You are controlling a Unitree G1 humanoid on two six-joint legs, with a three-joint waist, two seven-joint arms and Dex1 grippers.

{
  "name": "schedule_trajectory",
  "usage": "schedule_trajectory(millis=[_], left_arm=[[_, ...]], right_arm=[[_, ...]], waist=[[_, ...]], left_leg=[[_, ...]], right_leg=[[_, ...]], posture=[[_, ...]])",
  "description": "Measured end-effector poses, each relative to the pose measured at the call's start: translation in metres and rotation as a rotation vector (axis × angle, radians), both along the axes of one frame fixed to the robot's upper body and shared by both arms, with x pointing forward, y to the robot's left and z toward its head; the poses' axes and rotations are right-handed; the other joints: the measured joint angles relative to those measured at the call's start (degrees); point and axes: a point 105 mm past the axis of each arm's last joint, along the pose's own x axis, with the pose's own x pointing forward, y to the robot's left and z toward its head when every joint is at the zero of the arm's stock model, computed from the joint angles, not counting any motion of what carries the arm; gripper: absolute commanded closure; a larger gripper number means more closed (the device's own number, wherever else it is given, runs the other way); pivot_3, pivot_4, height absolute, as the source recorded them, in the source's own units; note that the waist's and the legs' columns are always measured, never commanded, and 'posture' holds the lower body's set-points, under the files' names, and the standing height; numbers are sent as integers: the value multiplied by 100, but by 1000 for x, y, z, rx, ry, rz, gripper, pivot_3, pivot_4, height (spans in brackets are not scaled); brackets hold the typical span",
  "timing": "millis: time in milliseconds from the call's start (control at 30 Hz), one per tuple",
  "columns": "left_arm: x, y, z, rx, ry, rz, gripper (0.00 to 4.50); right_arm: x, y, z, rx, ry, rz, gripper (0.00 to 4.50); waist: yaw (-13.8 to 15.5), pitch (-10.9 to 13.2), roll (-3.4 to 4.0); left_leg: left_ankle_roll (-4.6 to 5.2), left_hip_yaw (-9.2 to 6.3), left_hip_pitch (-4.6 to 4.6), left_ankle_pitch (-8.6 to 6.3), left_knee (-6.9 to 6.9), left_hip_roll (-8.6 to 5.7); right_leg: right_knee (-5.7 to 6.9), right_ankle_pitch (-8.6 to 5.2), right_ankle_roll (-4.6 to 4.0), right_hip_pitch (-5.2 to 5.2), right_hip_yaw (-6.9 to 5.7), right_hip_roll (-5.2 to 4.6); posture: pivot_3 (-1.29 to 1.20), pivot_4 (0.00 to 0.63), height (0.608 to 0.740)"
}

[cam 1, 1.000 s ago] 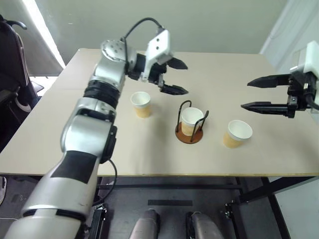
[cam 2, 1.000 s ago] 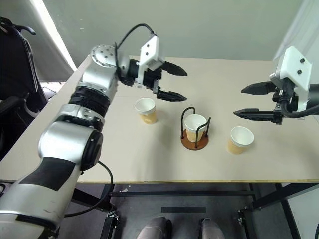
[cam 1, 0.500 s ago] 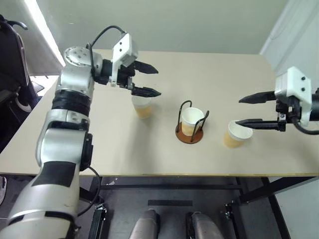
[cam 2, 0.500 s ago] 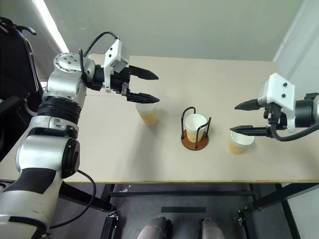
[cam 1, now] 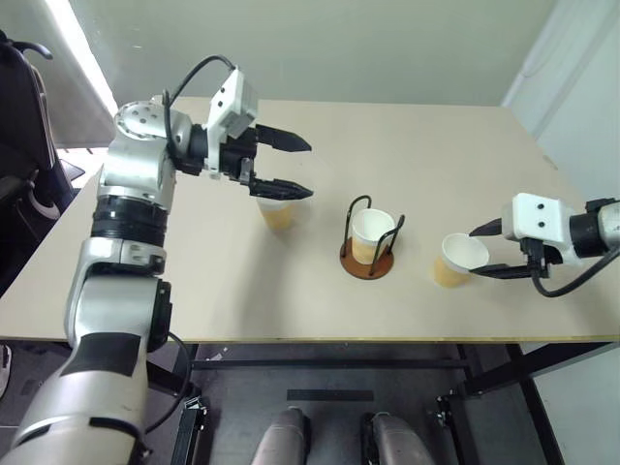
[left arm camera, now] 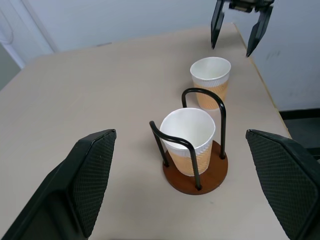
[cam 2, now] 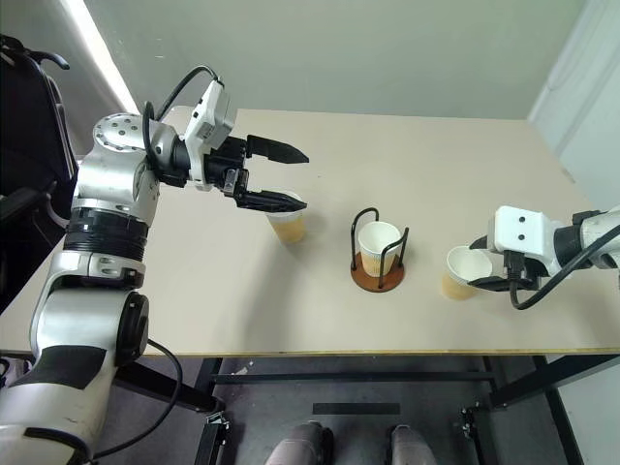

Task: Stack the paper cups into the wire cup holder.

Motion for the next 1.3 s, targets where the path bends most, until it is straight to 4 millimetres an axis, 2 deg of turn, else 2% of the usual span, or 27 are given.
schedule_trajectory(millis=[333, 567, 667, 900, 1300], left_arm=[[-4, 7, -2, 10, 3, 15, 43], [-8, 5, 1, 10, -9, 3, 43], [-9, 5, 2, 13, -14, 4, 0], [-9, 9, 1, 19, -3, 16, 0], [-3, 19, -4, 31, 0, 47, 0]], right_arm=[[9, 1, -14, -55, 26, 31, 1364], [12, 2, -23, -77, 60, 50, 1364], [13, 2, -28, -88, 73, 54, 1950], [13, 2, -30, -95, 90, 56, 4450], [10, 6, -28, -87, 103, 67, 4480]], waist=[[-13, 0, 0], [-14, 0, 0], [-15, 0, 0], [-16, 0, 0], [-18, 0, 0]], left_leg=[[0, -1, -1, 0, -2, 0], [0, -2, -1, 0, -3, 0], [0, -2, 0, 0, -4, 0], [-1, -2, -1, -1, -5, 0], [-3, -3, -1, -2, -7, 0]], right_leg=[[-2, 1, -3, 1, -1, 0], [-3, 3, -7, 0, -1, 0], [-3, 3, -10, 0, -1, 0], [-4, 2, -14, 0, -1, 0], [-4, -7, -31, -1, -1, 0]], posture=[[0, 150, 740], [0, 150, 740], [0, 150, 740], [0, 150, 740], [0, 150, 740]])
